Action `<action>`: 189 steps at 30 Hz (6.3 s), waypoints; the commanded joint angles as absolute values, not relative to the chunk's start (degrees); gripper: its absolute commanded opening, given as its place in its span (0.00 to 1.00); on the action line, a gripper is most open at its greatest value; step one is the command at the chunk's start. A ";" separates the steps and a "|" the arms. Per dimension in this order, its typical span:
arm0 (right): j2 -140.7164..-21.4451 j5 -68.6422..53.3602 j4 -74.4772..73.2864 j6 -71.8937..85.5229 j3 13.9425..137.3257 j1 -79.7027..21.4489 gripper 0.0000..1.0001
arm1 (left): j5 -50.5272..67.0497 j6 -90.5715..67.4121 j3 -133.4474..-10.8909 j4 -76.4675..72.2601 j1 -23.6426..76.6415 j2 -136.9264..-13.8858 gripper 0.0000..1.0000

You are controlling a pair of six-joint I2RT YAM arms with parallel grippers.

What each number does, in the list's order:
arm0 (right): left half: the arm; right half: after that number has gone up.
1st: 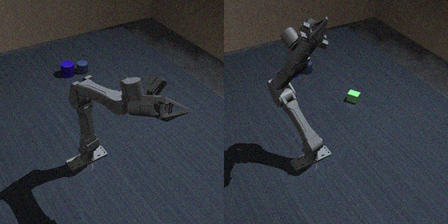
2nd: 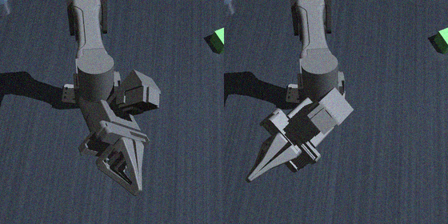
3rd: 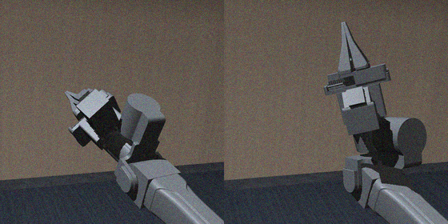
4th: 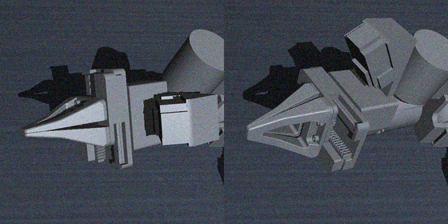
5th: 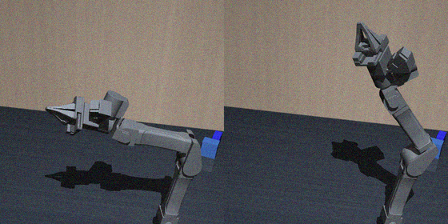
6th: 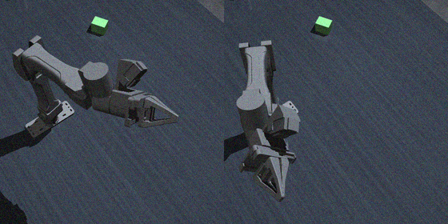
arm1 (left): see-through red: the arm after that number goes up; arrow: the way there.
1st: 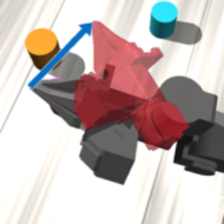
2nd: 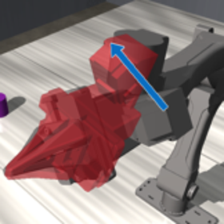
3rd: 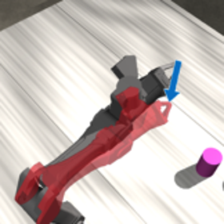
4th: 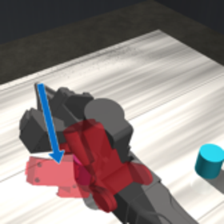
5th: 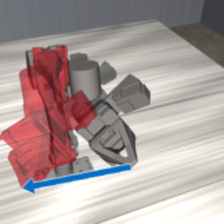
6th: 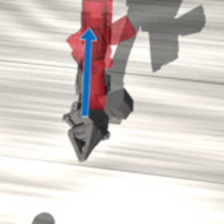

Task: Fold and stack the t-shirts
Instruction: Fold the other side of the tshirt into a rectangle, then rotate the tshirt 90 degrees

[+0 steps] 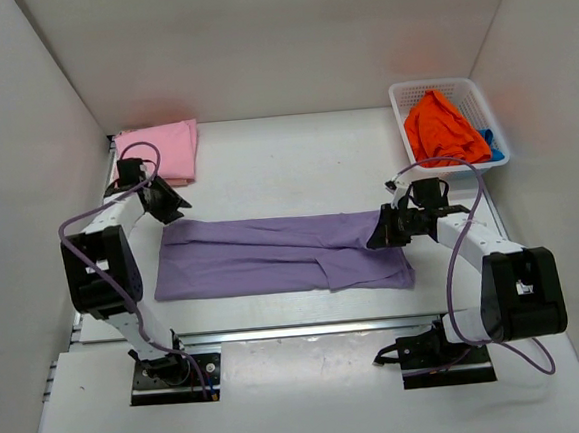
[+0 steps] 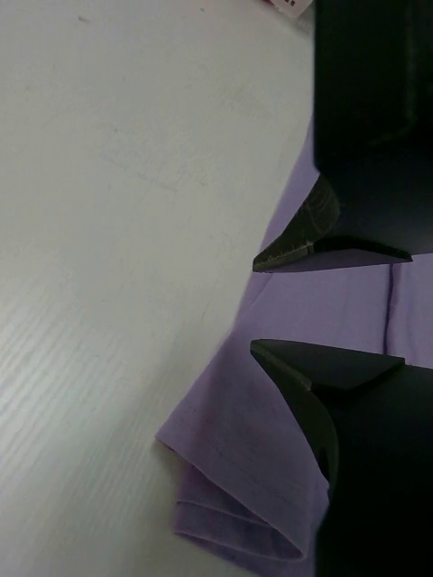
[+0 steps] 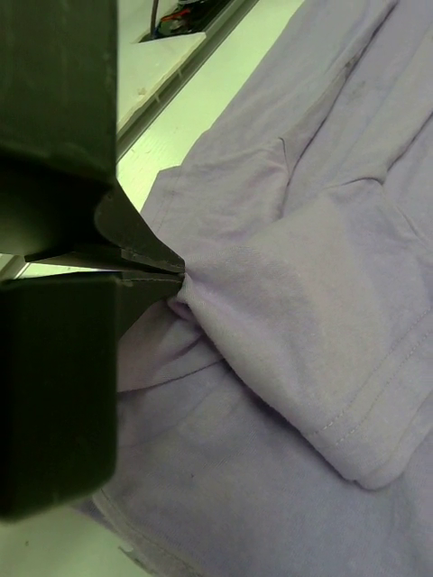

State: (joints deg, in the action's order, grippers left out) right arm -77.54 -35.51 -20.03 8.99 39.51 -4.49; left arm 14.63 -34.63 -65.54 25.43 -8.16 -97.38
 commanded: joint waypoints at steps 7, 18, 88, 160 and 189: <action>-77.17 -38.84 -15.64 9.84 38.76 -4.66 0.00 | 14.15 -38.76 -63.90 23.03 -9.06 -100.54 0.49; -77.70 -39.73 -14.33 10.28 38.41 -4.49 0.00 | 13.10 -40.08 -63.36 19.77 -10.45 -105.47 0.47; -72.16 -43.86 -14.15 11.43 38.15 -1.58 0.00 | -1.76 -17.23 -78.13 48.34 -1.49 -101.97 0.00; -103.06 -19.24 -23.12 18.63 61.04 -11.25 0.00 | -3.70 -13.54 -64.33 47.98 21.61 -104.32 0.16; -74.46 -24.59 -9.29 23.28 50.78 -22.40 0.00 | 29.69 -18.63 -110.28 48.52 21.71 -118.27 0.11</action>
State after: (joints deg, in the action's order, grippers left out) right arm -77.65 -16.82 -26.50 15.99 66.26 -17.30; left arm 25.02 -15.62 -106.80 52.27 21.08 -112.51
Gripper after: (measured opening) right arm 0.059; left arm 0.127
